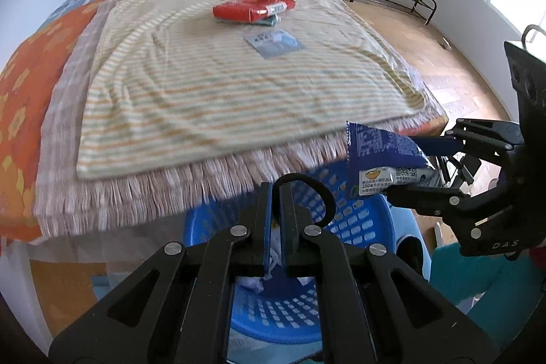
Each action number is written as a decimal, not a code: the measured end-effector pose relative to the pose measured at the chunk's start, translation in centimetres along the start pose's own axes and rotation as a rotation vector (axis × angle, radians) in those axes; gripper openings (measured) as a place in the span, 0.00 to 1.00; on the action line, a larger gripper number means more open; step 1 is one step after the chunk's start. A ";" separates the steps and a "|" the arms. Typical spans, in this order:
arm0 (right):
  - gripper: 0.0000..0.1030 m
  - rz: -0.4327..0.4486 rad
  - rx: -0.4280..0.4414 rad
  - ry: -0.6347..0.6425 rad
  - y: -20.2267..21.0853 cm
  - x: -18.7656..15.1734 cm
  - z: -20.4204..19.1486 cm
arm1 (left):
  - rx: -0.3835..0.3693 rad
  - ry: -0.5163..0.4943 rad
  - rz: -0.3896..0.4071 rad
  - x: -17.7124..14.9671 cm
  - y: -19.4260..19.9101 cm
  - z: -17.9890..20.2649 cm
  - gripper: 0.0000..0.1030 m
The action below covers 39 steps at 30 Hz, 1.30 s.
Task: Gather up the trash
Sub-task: 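Carry hair tie and blue wrapper over the blue basket and open both tools, then move both open tools back over the bed toward the red pack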
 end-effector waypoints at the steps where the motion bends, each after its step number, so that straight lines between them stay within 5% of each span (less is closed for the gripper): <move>1: 0.56 -0.005 0.002 0.000 -0.2 -0.3 -0.1 | -0.002 0.003 -0.005 -0.5 -0.2 0.0 0.02; 27: 0.59 -0.051 0.016 -0.020 -2.6 -2.3 -0.8 | -0.028 0.055 -0.069 -2.8 -1.9 -0.6 0.02; 29: 0.59 -0.052 0.016 -0.023 -2.6 -2.3 -0.7 | -0.023 0.058 -0.073 -2.8 -1.9 -0.7 0.08; 31: 0.59 -0.052 0.017 -0.026 -2.6 -2.3 -0.7 | -0.024 0.067 -0.068 -2.8 -1.9 -0.7 0.38; 39: 0.70 -0.043 -0.003 -0.037 -2.3 -2.1 -0.4 | -0.015 0.083 -0.049 -2.6 -1.4 -1.3 0.41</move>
Point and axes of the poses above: each gripper's, at about its wrist camera, not at the fingertips, and y roughly against the way its jaws point, z to its right, x to its top, the point moved 6 cm from there along -y, roughly the way its jaws point, and after that the axes turned 15 degrees about -z, right-handed, at the moved point
